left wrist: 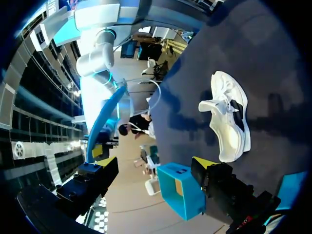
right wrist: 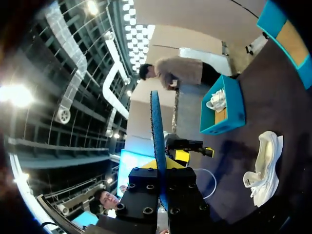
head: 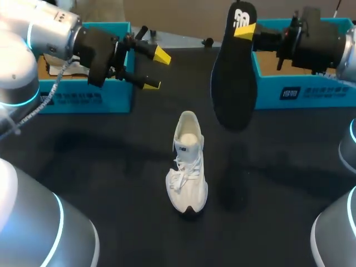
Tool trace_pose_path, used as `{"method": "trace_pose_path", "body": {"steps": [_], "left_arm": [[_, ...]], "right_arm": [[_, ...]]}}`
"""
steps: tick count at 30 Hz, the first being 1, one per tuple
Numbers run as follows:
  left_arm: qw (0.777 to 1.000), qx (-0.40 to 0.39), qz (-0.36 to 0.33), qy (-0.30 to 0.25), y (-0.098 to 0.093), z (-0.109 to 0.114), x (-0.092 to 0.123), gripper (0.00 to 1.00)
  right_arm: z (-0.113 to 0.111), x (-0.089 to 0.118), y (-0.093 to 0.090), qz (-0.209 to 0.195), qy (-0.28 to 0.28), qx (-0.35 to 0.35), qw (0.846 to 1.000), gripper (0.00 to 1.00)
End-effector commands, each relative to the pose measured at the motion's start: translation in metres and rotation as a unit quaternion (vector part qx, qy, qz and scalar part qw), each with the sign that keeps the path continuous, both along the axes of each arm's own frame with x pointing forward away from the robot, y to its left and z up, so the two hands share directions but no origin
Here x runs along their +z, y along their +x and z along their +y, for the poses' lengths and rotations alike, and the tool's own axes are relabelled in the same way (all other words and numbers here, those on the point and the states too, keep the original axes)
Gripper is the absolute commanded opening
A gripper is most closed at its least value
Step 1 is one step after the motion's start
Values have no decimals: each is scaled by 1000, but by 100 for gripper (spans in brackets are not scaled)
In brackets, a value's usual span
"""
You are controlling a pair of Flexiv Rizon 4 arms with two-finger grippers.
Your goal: Take the shoe out of the shoebox, open the shoe tongue, remove and reinsert the insole, then place the shoe into the shoebox
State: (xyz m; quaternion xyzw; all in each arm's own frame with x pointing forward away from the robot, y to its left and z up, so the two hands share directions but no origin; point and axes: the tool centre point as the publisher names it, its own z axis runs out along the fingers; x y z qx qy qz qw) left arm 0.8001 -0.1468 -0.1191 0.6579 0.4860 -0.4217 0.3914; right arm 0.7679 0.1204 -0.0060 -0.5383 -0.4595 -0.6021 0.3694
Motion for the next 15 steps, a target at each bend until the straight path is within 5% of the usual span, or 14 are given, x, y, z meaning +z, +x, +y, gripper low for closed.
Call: {"method": "trace_pose_path", "body": {"steps": [1,9,15], "left_arm": [[1000,19,-7,5,-12,0,3,100],[1000,19,-7,5,-12,0,3,100],[1000,19,-7,5,-12,0,3,100]], "right_arm": [[17,5,28,35,-18,16,999,0],[18,-14,49,141,-45,20,989,0],[18,-16,51,144,-56,23,988,0]]}}
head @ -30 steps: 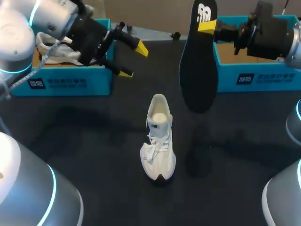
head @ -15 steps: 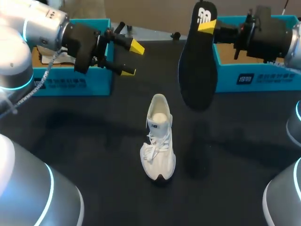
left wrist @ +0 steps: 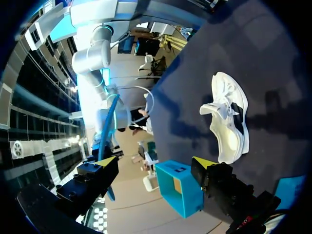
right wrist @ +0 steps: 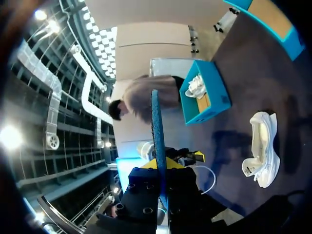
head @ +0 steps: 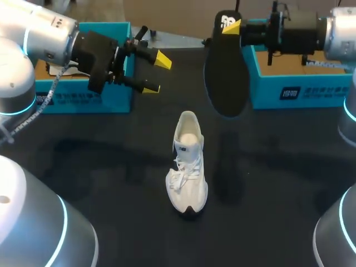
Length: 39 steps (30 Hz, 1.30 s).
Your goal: Take the shoe out of the shoebox, open the shoe tongue, remove and reinsert the insole, then place the shoe into the shoebox
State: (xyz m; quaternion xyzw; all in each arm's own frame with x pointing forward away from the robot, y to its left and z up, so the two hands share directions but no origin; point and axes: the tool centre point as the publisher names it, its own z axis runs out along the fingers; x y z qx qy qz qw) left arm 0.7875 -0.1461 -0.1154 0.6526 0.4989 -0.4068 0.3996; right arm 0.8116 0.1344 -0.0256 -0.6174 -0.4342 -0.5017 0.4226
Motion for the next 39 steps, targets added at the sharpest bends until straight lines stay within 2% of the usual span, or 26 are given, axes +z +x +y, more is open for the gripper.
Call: {"method": "trace_pose_path", "body": {"steps": [1,4,9,10,11,12,15,17,27,37,39], "left_arm": [[1000,-1,-1,-1,1,-1,-1,100],[1000,-1,-1,-1,1,-1,-1,100],[998,11,-14,-67,7,-2,9,100],[997,10,-15,-74,8,-2,11,100],[997,11,-20,-80,9,-4,12,100],[996,10,-24,-85,10,-5,14,100],[995,5,-30,-94,12,-10,19,100],[994,4,-33,-108,14,-13,22,100],[984,14,-16,-176,22,-23,29,100],[980,6,-4,-199,16,-32,26,100],[979,5,2,-205,16,-33,24,95]], "right_arm": [[4,4,8,9,-24,6,1000,0],[4,4,8,9,-24,6,1000,0],[4,4,8,9,-24,6,1000,0],[5,-3,12,52,-19,-14,998,0],[6,-5,14,51,-37,-16,998,0],[8,-9,16,78,-16,-36,996,0],[12,-20,21,125,-17,-76,989,0],[16,-27,23,136,-8,-96,986,0],[37,-46,33,158,14,-112,981,0],[47,-58,49,165,26,-108,980,0],[50,-59,53,167,25,-105,980,0]]}}
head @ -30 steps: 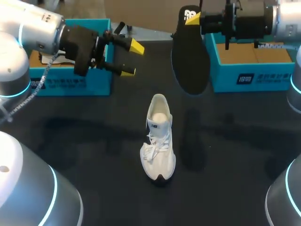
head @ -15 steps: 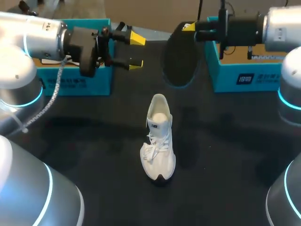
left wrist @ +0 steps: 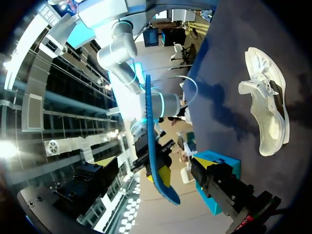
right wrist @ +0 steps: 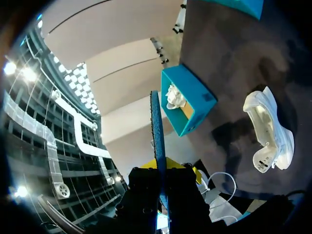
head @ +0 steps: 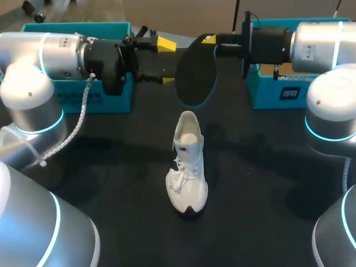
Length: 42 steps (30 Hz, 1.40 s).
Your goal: Take the shoe out of the shoebox, open the shoe tongue, remove and reinsert the insole, then place the shoe into the shoebox
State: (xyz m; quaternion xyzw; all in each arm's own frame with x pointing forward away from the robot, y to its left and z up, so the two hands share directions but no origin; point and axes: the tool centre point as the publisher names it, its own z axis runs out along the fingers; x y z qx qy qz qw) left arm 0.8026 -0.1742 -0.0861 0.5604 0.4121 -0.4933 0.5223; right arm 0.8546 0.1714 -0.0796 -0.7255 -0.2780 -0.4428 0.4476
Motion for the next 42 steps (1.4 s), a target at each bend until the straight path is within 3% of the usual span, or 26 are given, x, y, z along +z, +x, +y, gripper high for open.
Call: {"method": "trace_pose_path", "body": {"steps": [1,2,3,15,17,19,24,25,26,35,42], "left_arm": [[1000,-1,4,-9,1,-5,-5,88],[1000,-1,3,-13,2,-7,-4,61],[1000,-1,3,-14,2,-8,-3,49],[1000,-4,2,-22,7,-20,-2,36],[1000,-4,2,-22,8,-21,-3,26],[1000,-1,2,-23,9,-22,-3,0],[1000,-2,4,-22,9,-21,-5,0],[1000,-6,8,-21,9,-20,-6,0],[1000,-10,14,-23,9,-18,-6,0],[999,-17,29,-29,5,-4,-5,0],[998,-13,45,-36,5,14,-3,0]], "right_arm": [[13,-6,11,-1,3,1,1000,0],[15,-8,13,1,3,4,1000,0],[16,-8,15,1,2,5,1000,0],[27,-9,17,6,2,16,1000,0],[28,-10,16,7,1,19,1000,0],[30,-10,14,9,0,20,1000,0],[28,-11,9,1,0,13,1000,0],[26,-11,7,-15,1,13,1000,95],[25,-10,5,-15,0,14,1000,100],[10,-9,-16,-96,-8,54,994,100],[-8,-4,-36,-195,-4,129,972,100]]}}
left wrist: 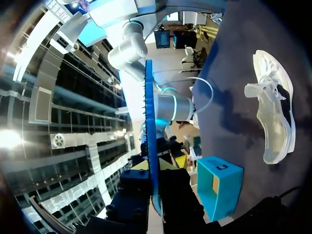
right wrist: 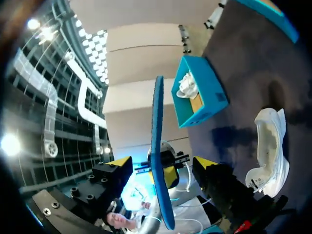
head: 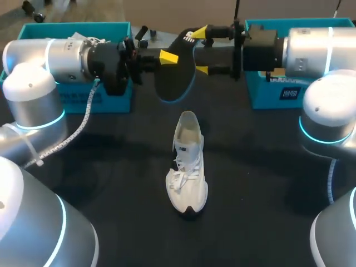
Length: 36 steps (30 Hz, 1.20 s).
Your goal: Take the shoe out of the shoebox, open the shoe tongue, remove and reinsert the insole, then place the shoe into the shoebox
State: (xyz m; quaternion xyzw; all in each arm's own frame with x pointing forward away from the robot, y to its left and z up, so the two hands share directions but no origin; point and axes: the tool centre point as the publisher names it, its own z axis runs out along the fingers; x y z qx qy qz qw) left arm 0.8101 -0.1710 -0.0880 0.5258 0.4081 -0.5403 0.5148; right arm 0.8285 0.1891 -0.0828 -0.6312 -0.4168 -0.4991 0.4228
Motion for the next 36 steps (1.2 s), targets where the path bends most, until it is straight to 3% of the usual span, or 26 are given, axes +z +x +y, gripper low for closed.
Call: {"method": "trace_pose_path", "body": {"steps": [1,6,12,22,36], "left_arm": [[1000,4,3,-1,-2,12,-1,0],[1000,9,3,5,-2,18,1,0],[1000,6,4,9,-6,25,5,0],[1000,23,3,15,-3,49,6,0],[999,27,3,19,-1,50,5,0]], "right_arm": [[-28,0,-11,-54,11,52,997,100],[-33,7,-18,-100,2,98,990,100],[-44,3,-26,-83,-13,112,990,100],[-58,5,-34,-88,-28,99,991,100],[-62,3,-35,-83,-26,92,992,100]]}}
